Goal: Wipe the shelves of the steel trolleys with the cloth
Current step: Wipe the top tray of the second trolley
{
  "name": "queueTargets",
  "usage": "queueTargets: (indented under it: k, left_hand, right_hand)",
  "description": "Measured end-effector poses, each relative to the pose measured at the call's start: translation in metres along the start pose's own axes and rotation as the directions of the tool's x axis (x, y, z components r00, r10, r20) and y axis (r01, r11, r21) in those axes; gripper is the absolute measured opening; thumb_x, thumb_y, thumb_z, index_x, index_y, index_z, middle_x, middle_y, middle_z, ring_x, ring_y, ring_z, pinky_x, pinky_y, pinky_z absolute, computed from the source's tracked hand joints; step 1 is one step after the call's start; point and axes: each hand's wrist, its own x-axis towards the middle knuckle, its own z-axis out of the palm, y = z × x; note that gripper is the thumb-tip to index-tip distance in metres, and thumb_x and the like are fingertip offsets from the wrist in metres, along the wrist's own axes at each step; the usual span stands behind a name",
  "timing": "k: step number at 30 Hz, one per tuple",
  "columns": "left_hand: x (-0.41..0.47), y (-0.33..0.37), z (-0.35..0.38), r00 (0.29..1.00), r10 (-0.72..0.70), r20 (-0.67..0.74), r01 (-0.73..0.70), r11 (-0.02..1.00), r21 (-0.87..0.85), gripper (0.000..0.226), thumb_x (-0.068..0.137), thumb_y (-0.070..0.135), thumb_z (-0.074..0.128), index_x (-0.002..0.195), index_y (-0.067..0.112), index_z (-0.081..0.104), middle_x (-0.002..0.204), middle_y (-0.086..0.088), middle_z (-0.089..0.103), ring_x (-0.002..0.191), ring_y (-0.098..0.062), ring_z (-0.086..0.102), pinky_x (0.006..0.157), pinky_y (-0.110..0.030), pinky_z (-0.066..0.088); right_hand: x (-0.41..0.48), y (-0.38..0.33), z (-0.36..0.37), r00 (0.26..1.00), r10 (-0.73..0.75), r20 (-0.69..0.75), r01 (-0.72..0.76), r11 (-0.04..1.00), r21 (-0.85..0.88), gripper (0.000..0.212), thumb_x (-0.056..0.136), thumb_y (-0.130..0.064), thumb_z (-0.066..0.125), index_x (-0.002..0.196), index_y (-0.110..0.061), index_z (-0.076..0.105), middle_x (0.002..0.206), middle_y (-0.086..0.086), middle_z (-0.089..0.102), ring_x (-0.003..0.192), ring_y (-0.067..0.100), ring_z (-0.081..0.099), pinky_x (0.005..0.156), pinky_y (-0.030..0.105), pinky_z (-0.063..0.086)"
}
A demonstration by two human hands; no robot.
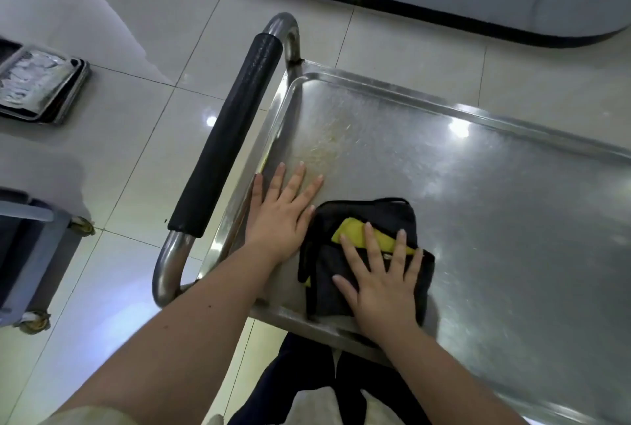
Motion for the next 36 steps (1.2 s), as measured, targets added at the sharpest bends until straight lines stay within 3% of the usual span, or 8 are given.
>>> queueTargets:
  k: [5, 9, 13, 18, 21, 27, 30, 36]
  left_hand:
    - [0.000, 0.003, 0.001, 1.000, 0.001, -0.015, -0.001, 1.000, -0.003, 0.056, 0.099, 0.051, 0.005, 0.151, 0.047, -0.014, 0.164, 0.009, -0.010, 0.150, -0.024, -0.015, 0.117, -0.057, -0.007]
    - [0.004, 0.004, 0.001, 1.000, -0.001, -0.024, 0.000, 1.000, -0.029, 0.056, 0.099, 0.052, 0.009, 0.152, 0.048, -0.010, 0.164, 0.009, -0.009, 0.150, -0.024, -0.014, 0.117, -0.056, -0.009]
    - [0.002, 0.001, 0.003, 1.000, 0.000, -0.010, 0.000, 1.000, -0.013, 0.057, 0.097, 0.052, 0.005, 0.152, 0.047, -0.009, 0.164, 0.009, -0.012, 0.150, -0.023, -0.016, 0.117, -0.057, -0.009]
    - [0.001, -0.001, 0.001, 1.000, 0.017, -0.002, -0.017, 1.000, 0.000, 0.058, 0.096, 0.050, 0.004, 0.153, 0.047, -0.006, 0.164, 0.008, -0.011, 0.151, -0.025, -0.013, 0.117, -0.058, -0.008]
    - [-0.003, -0.004, -0.001, 0.999, 0.049, 0.002, -0.049, 0.998, -0.029, 0.056, 0.100, 0.049, 0.009, 0.154, 0.045, -0.006, 0.164, 0.007, -0.011, 0.150, -0.025, -0.014, 0.117, -0.057, -0.009]
    - [-0.043, 0.051, -0.014, 0.960, 0.246, -0.137, -0.274, 0.927, -0.255, 0.059, 0.099, 0.052, 0.023, 0.155, 0.035, 0.015, 0.165, 0.001, 0.007, 0.152, -0.027, -0.005, 0.119, -0.046, -0.013]
    - [-0.074, 0.112, 0.003, 0.927, 0.370, -0.056, -0.374, 0.917, -0.137, 0.061, 0.098, 0.055, 0.029, 0.155, 0.037, 0.021, 0.164, -0.001, 0.013, 0.151, -0.031, 0.002, 0.120, -0.053, -0.008]
    - [-0.074, 0.122, 0.022, 0.964, 0.264, 0.022, -0.265, 0.964, 0.029, 0.064, 0.092, 0.072, 0.016, 0.152, 0.052, 0.004, 0.165, 0.010, -0.003, 0.149, -0.038, -0.010, 0.106, -0.074, -0.014]
  right_hand:
    - [0.138, 0.038, -0.035, 0.958, 0.285, 0.017, -0.285, 0.957, 0.047, 0.073, 0.084, -0.078, -0.002, 0.151, -0.051, -0.002, 0.164, -0.009, -0.014, 0.145, 0.045, -0.017, 0.111, 0.067, -0.012]
    - [0.185, 0.050, -0.048, 0.947, 0.318, 0.050, -0.320, 0.946, 0.042, 0.072, 0.086, -0.078, 0.004, 0.151, -0.050, -0.003, 0.163, -0.010, -0.014, 0.145, 0.045, -0.018, 0.110, 0.069, -0.011]
    - [0.123, 0.033, -0.030, 0.973, 0.229, 0.003, -0.229, 0.973, 0.014, 0.075, 0.084, -0.079, -0.005, 0.152, -0.049, -0.002, 0.165, -0.007, -0.006, 0.146, 0.044, -0.015, 0.112, 0.067, -0.009]
    - [-0.024, -0.019, 0.004, 0.994, 0.106, -0.016, -0.105, 0.994, 0.042, 0.066, 0.095, -0.068, 0.022, 0.153, -0.037, 0.026, 0.162, 0.004, 0.021, 0.146, 0.050, 0.008, 0.111, 0.072, 0.009]
    - [-0.046, -0.025, 0.007, 0.998, 0.054, 0.018, -0.054, 0.998, 0.032, 0.065, 0.095, -0.068, 0.023, 0.153, -0.040, 0.024, 0.163, 0.000, 0.019, 0.147, 0.048, 0.006, 0.112, 0.070, 0.008]
    - [-0.049, 0.045, -0.006, 0.927, 0.375, -0.016, -0.353, 0.886, 0.301, 0.063, 0.091, -0.067, 0.010, 0.152, -0.050, 0.008, 0.160, -0.022, -0.007, 0.149, 0.029, -0.016, 0.118, 0.051, -0.013]
    - [-0.054, 0.063, -0.004, 0.914, 0.407, 0.004, -0.388, 0.867, 0.312, 0.066, 0.090, -0.064, 0.007, 0.153, -0.043, 0.013, 0.163, -0.015, 0.006, 0.150, 0.027, -0.011, 0.118, 0.047, -0.014]
    - [-0.050, 0.063, 0.003, 0.906, 0.423, -0.022, -0.403, 0.877, 0.260, 0.061, 0.095, -0.061, 0.003, 0.153, -0.043, 0.009, 0.163, -0.013, 0.011, 0.150, 0.025, -0.010, 0.115, 0.040, -0.021]
